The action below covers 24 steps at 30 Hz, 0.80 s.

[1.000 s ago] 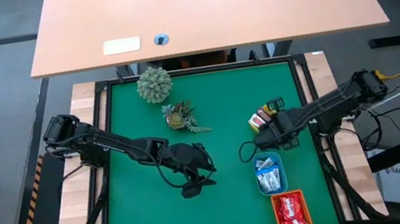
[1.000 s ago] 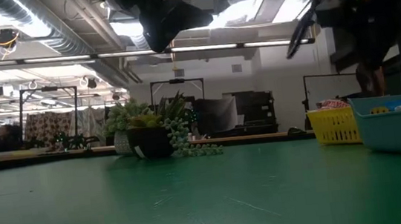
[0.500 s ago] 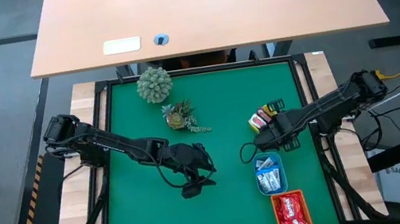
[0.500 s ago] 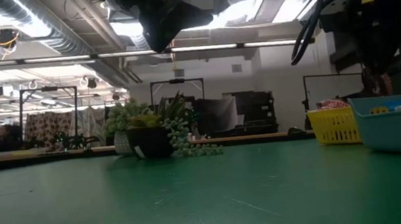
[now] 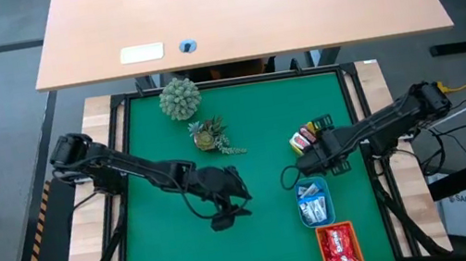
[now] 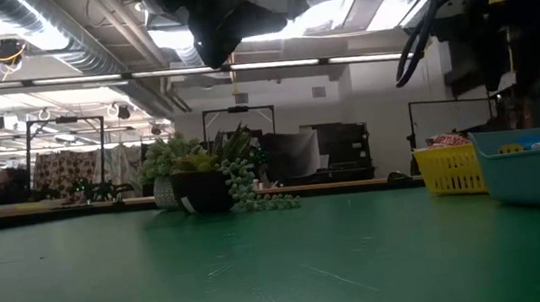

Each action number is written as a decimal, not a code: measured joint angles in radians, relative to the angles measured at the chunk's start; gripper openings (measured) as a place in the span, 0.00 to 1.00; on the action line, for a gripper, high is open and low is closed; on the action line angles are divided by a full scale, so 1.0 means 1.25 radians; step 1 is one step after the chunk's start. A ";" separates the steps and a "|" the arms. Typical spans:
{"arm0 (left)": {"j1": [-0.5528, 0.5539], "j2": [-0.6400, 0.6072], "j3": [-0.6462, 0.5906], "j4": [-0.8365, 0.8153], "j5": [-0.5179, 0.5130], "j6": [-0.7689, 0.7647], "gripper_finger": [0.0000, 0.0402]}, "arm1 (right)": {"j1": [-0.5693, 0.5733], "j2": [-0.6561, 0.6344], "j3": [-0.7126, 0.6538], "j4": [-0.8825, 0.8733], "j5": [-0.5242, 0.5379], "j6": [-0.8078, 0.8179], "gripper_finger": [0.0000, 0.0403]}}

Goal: Sort candy
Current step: Put the brown candy into the yellow bin, then return to Home Position

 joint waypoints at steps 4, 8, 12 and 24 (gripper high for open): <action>0.003 -0.028 0.000 -0.001 -0.001 0.000 0.56 | 0.000 -0.004 0.053 -0.057 -0.016 0.008 0.44; 0.005 -0.075 0.000 -0.014 -0.001 0.001 0.56 | 0.000 -0.035 0.123 -0.038 -0.038 0.005 0.43; 0.009 -0.139 0.000 -0.060 -0.011 0.001 0.56 | 0.000 -0.039 0.205 -0.050 -0.043 0.018 0.43; 0.011 -0.453 0.000 -0.339 -0.167 0.000 0.56 | 0.001 -0.065 0.465 -0.053 -0.136 0.039 0.43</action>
